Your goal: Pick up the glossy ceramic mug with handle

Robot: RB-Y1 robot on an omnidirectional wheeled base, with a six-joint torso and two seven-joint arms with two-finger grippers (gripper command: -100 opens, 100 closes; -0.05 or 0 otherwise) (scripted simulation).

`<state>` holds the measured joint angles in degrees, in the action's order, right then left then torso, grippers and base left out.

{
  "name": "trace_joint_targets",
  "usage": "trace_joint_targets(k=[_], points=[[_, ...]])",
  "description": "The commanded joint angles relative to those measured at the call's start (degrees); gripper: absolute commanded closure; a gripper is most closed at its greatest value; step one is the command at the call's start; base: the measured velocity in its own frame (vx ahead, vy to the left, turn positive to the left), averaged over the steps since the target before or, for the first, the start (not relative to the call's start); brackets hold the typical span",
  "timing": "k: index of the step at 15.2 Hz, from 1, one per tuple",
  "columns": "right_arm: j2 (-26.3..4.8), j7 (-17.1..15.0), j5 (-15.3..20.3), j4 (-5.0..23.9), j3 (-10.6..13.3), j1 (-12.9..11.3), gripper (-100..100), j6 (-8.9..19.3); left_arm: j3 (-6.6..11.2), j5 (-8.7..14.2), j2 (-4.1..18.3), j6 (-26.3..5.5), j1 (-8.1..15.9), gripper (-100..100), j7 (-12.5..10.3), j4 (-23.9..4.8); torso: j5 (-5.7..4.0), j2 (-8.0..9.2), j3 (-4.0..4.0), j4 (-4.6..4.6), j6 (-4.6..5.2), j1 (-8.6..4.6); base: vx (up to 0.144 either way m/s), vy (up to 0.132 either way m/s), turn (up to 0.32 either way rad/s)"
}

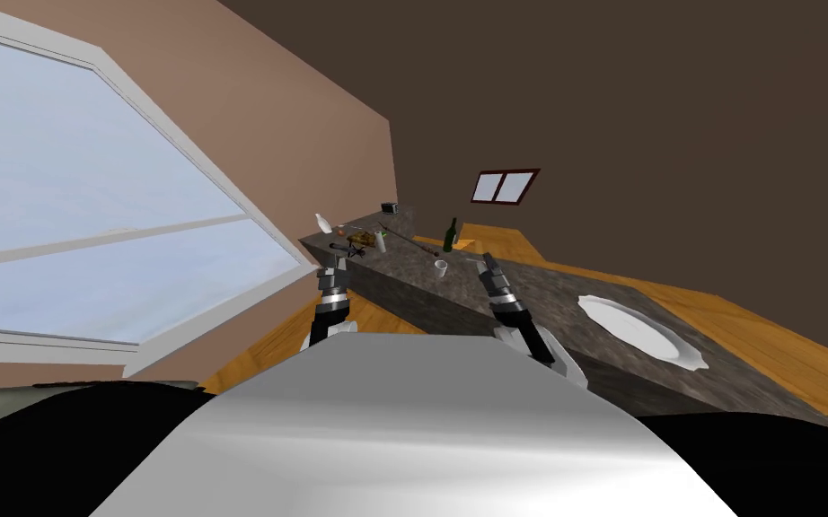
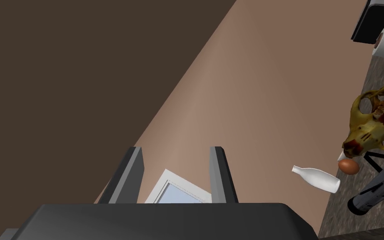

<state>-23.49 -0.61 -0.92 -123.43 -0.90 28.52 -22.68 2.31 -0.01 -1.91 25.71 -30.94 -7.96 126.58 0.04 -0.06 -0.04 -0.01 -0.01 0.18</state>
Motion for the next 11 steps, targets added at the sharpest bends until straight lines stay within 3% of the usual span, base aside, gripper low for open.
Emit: trace_joint_targets(k=[1,3,4,6,7,9,10,11], points=[[-2.9,0.3,0.9,2.2,0.0,-0.1,-100,-0.7,0.00,0.0,0.0,0.0,0.0,0,0.0,0.0,0.00,0.00,0.00,0.00,0.00,0.00,0.014,0.060,0.104],[-4.7,0.3,0.9,2.2,0.0,-0.1,-100,-0.7,0.00,0.0,0.0,0.0,0.0,0,0.0,0.0,0.01,-0.02,-0.01,0.00,-0.01,0.07,0.019,0.061,0.078],[-6.4,0.6,1.5,3.9,0.1,-0.1,-100,-1.1,0.00,0.0,0.0,0.0,0.0,0,0.0,0.0,0.01,-0.02,-0.01,0.00,0.00,0.04,0.018,0.055,0.062],[-8.0,0.6,1.5,3.9,0.1,-0.1,-100,-1.1,0.00,0.0,0.0,0.0,0.0,0,0.0,0.0,0.01,-0.01,-0.01,0.00,0.00,0.01,0.014,0.044,0.060],[-9.9,0.8,2.2,5.5,0.1,-0.2,-100,-1.5,0.00,0.0,0.0,0.0,0.0,0,0.0,0.0,0.00,0.00,0.00,0.00,0.00,0.00,0.012,0.062,0.159],[-11.5,0.8,2.2,5.5,0.1,-0.2,-100,-1.5,0.00,0.0,0.0,0.0,0.0,0,0.0,0.0,0.02,-0.02,-0.01,0.00,-0.01,0.07,0.022,0.063,0.087],[-13.4,1.1,2.9,7.3,0.2,-0.2,-100,-2.0,0.00,0.0,0.0,0.0,0.0,0,0.0,0.0,0.02,-0.03,-0.01,0.00,0.01,0.06,0.024,0.059,0.054],[-14.5,1.1,2.9,7.3,0.2,-0.2,-100,-2.0,0.00,0.0,0.0,0.0,0.0,0,0.0,0.0,0.01,-0.03,-0.02,-0.01,0.00,0.06,0.021,0.060,0.098]])
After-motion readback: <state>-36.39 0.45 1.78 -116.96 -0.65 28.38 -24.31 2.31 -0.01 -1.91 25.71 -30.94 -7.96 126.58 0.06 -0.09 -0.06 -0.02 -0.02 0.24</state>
